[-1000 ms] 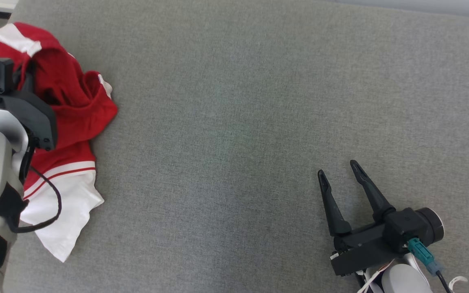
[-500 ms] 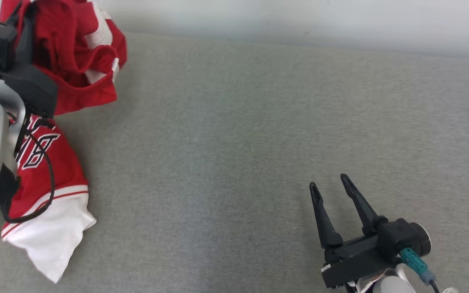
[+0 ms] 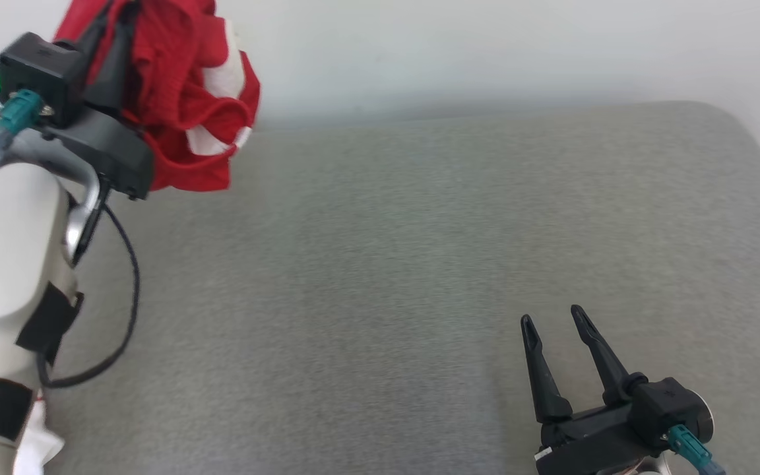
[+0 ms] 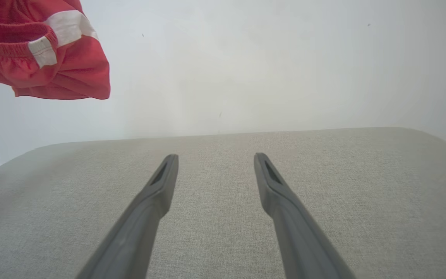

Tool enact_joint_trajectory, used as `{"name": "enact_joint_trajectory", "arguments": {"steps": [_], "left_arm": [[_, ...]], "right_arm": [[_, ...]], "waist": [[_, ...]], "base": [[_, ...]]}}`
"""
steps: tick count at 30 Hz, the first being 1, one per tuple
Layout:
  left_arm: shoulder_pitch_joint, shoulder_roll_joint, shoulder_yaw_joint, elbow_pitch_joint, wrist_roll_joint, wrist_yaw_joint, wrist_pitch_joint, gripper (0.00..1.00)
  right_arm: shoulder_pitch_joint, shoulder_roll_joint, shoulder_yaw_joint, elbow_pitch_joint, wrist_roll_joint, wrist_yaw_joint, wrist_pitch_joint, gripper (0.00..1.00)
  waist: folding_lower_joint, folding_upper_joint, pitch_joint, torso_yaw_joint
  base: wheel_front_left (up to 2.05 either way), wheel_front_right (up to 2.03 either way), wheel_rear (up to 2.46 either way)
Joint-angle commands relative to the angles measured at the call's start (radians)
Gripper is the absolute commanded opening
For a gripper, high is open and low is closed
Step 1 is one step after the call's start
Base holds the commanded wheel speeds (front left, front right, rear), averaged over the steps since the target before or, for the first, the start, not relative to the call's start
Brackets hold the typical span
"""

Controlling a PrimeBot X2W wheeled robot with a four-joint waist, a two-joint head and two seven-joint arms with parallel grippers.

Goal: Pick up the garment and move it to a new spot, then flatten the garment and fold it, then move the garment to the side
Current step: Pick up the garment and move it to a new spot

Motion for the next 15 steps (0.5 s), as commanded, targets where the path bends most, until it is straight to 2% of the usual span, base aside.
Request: {"name": "enact_joint_trajectory", "arguments": {"steps": [1, 6, 15], "left_arm": [[0.021, -0.003, -0.008, -0.019, -0.018, 0.0, 0.005, 0.0], [0.048, 0.01, -0.059, -0.111, -0.104, 0.001, 0.037, 0.0], [0.082, 0.06, -0.173, -0.206, -0.17, 0.001, 0.061, 0.0]], "right_arm": [[0.015, 0.003, -0.002, -0.006, 0.012, -0.002, -0.002, 1.0], [0.023, 0.003, -0.01, -0.015, 0.013, -0.002, -0.002, 1.0], [0.013, 0.003, -0.005, -0.039, 0.034, -0.002, -0.002, 1.0]], "waist": [[0.0001, 0.0001, -0.052, -0.119], [0.0001, 0.0001, -0.05, -0.201], [0.0001, 0.0001, -0.019, -0.311]], "base": [[0.0, 0.0, 0.0], [0.0, 0.0, 0.0], [0.0, 0.0, 0.0]]}}
